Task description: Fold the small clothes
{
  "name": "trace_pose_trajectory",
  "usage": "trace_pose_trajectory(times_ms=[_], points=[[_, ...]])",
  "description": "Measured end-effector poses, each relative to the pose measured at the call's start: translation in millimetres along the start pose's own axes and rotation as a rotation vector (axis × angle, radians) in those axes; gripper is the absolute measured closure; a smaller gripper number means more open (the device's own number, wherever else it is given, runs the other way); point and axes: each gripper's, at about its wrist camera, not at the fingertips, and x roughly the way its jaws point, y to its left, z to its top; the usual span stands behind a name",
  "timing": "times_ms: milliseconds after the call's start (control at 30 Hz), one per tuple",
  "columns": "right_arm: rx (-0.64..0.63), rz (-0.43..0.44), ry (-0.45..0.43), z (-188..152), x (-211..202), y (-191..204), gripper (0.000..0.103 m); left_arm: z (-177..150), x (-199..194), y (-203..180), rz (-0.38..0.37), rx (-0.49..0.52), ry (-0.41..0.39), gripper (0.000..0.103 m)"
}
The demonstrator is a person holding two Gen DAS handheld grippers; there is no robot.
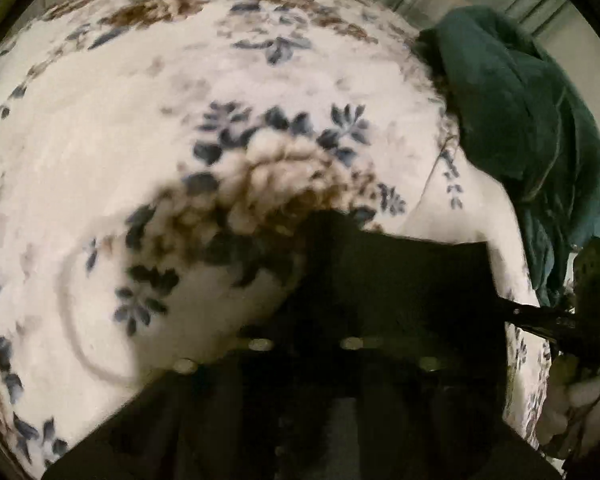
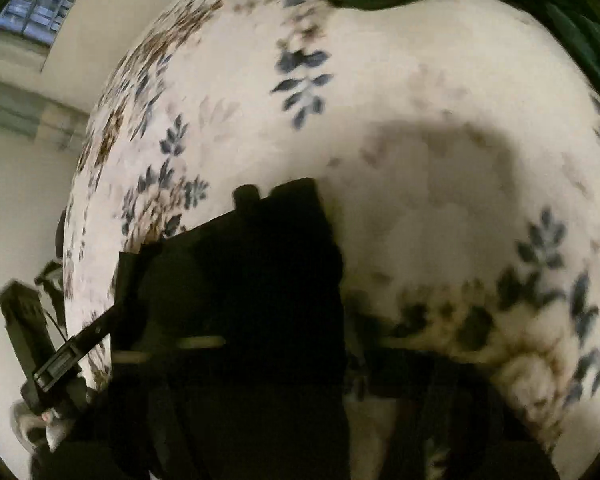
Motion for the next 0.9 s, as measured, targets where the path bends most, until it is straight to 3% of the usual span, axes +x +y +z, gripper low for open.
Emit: trace_pose_trajectory(times_ms=[67,167,267,333,367,400,433,467,500,567,700,767,800,900], points=[[-0.015,-0.029,-0.047,-0.1,-4.8,6.4,0.096,4.2,-7.7,12.4,-0.040,-0.049,-0.033,0.100],[0.008,-0.052,-0.100,1.1,-14.4,5.5,0.097,7.3,7.5,44.7,-0.029,-0.149,0.047,0.098],[0.016,-0.092,-0.026,4.2,2.4,4.6,0.096,6.5,9.6,46.5,-0.017,-0.139,0.107,0.096],[0.041,-0.081,0.024,9.3,6.5,1.7,0.092,3.2,-7.6,44.8,-0.054,-0.154,0.103,0.082],[0.058,-0.049,0.032,11.0,2.6,-0.4,0.081,0.5,-15.5,44.8,-0.068,-0.163,0.096,0.059],[0.069,-0.009,0.037,10.6,-2.3,-3.5,0.062,-8.1,-31.7,44.8,-0.093,-0.182,0.082,0.027],[0.075,0.047,0.042,8.5,-11.4,-7.5,0.050,-17.2,-45.2,44.6,-0.098,-0.198,0.063,0.016],[0.074,0.069,0.047,6.0,-17.4,-8.9,0.029,-29.7,-60.2,41.7,-0.107,-0.206,0.038,0.014],[0.065,0.101,0.060,0.2,-25.5,-13.5,0.021,-43.6,-73.8,38.3,-0.109,-0.202,0.020,0.014],[0.052,0.144,0.094,-13.6,-35.5,-22.3,0.021,-70.9,-92.8,31.6,-0.071,-0.212,0.006,0.014],[0.059,0.164,0.226,-55.5,-32.4,-48.8,0.021,-169.3,-114.1,26.4,-0.117,-0.413,0.037,0.014],[0.057,0.172,0.267,-70.5,-21.9,-57.6,0.021,-202.3,-98.5,23.6,-0.176,-0.521,0.086,0.014],[0.058,0.186,0.272,-73.3,-17.0,-59.1,0.021,-225.4,-82.6,21.8,-0.241,-0.597,0.115,0.014],[0.046,0.243,0.257,-68.7,-1.4,-57.4,0.021,-246.9,-48.4,10.8,-0.357,-0.701,0.129,0.014]])
